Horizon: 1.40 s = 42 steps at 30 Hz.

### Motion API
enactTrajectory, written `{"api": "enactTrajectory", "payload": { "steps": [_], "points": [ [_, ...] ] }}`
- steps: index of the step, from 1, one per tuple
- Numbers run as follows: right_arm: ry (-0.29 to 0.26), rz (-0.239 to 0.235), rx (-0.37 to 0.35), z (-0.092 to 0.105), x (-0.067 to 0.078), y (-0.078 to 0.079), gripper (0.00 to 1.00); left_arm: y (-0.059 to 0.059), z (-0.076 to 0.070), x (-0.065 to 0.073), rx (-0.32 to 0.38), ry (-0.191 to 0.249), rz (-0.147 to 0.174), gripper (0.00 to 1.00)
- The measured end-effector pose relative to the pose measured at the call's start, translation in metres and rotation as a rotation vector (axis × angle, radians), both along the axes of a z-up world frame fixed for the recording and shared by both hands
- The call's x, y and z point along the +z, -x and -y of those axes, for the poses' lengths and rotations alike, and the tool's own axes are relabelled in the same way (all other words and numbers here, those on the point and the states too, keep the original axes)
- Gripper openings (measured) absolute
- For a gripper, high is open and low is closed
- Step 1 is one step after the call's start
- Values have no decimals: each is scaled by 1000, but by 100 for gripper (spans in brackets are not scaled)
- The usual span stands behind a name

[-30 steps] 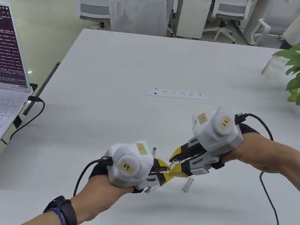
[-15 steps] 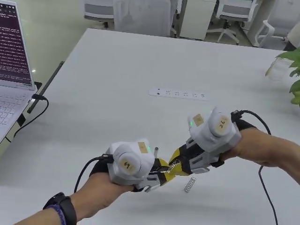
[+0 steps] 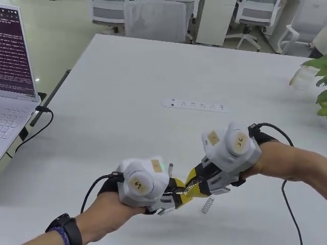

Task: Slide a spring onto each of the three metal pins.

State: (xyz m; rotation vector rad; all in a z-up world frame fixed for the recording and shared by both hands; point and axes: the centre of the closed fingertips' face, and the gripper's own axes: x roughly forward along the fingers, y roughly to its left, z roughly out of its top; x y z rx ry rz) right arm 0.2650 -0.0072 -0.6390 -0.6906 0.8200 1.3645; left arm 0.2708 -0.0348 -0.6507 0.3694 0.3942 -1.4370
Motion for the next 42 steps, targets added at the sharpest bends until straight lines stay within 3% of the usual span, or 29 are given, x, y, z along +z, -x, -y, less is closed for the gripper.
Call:
{"api": "enactTrajectory", "payload": {
  "steps": [15, 24, 34, 42],
  "points": [
    [2, 8, 3, -4, -3, 0, 8, -1, -4, -4, 33, 10, -4, 3],
    [2, 11, -22, 1, -5, -2, 8, -3, -9, -5, 56, 9, -17, 12],
    [-1, 22, -75, 12, -5, -11, 8, -6, -31, -12, 132, 10, -57, 25],
    [5, 16, -114, 22, -10, -16, 8, -18, -58, -14, 217, 2, -69, 34]
  ]
}}
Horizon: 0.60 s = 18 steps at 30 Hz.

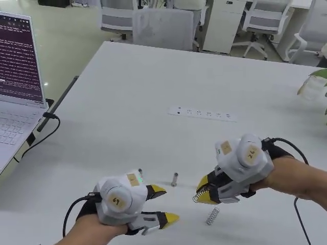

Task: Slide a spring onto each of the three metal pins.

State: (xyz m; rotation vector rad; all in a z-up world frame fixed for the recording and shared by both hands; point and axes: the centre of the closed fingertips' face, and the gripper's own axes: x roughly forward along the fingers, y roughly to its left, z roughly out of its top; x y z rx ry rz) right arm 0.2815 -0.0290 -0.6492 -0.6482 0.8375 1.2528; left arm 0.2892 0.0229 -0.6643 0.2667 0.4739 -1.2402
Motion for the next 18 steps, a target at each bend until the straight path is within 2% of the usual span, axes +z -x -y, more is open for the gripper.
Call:
{"api": "enactTrajectory", "payload": {
  "steps": [10, 18],
  "points": [
    [12, -1, -33, 8, -4, -9, 8, -15, -34, 5, 94, -2, 1, 45],
    [20, 0, -57, 12, -7, -22, 8, -28, -65, 9, 182, -3, -2, 57]
  ]
}}
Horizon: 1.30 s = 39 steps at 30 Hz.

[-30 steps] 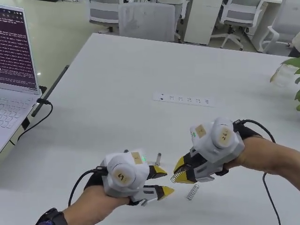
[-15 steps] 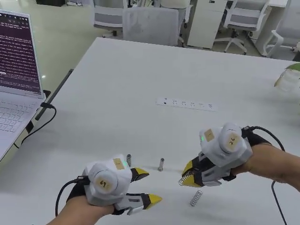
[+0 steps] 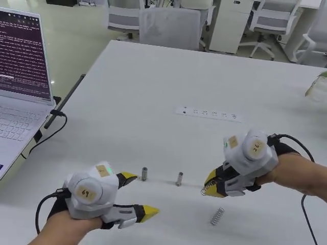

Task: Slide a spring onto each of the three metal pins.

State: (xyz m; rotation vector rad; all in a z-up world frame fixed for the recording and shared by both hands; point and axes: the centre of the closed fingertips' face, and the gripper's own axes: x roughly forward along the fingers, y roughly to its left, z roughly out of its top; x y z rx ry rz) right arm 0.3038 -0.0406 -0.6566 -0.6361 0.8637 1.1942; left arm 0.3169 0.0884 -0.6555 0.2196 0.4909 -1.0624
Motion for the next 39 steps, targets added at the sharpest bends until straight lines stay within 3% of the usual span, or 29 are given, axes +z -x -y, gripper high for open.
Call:
{"api": "enactTrajectory", "payload": {
  "steps": [15, 39],
  "points": [
    [23, 6, -15, -5, -6, -28, 8, -8, -34, 8, 84, 8, -8, 75],
    [50, -3, -40, -9, -23, -64, 8, -4, -50, 17, 108, 13, -9, 87]
  ]
}}
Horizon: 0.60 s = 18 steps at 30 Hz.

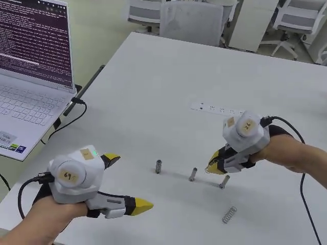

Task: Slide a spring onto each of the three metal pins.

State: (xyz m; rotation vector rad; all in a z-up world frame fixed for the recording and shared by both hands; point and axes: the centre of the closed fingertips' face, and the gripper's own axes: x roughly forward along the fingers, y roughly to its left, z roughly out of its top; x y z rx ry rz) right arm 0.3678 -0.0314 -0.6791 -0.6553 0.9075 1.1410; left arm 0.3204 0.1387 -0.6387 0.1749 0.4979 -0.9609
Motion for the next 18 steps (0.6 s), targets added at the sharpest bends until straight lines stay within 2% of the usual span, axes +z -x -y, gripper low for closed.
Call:
{"api": "enactTrajectory", "payload": {
  "steps": [18],
  "points": [
    [25, -11, 11, -6, -11, -13, 8, -2, -11, 4, 31, 4, 3, 85]
  ]
}}
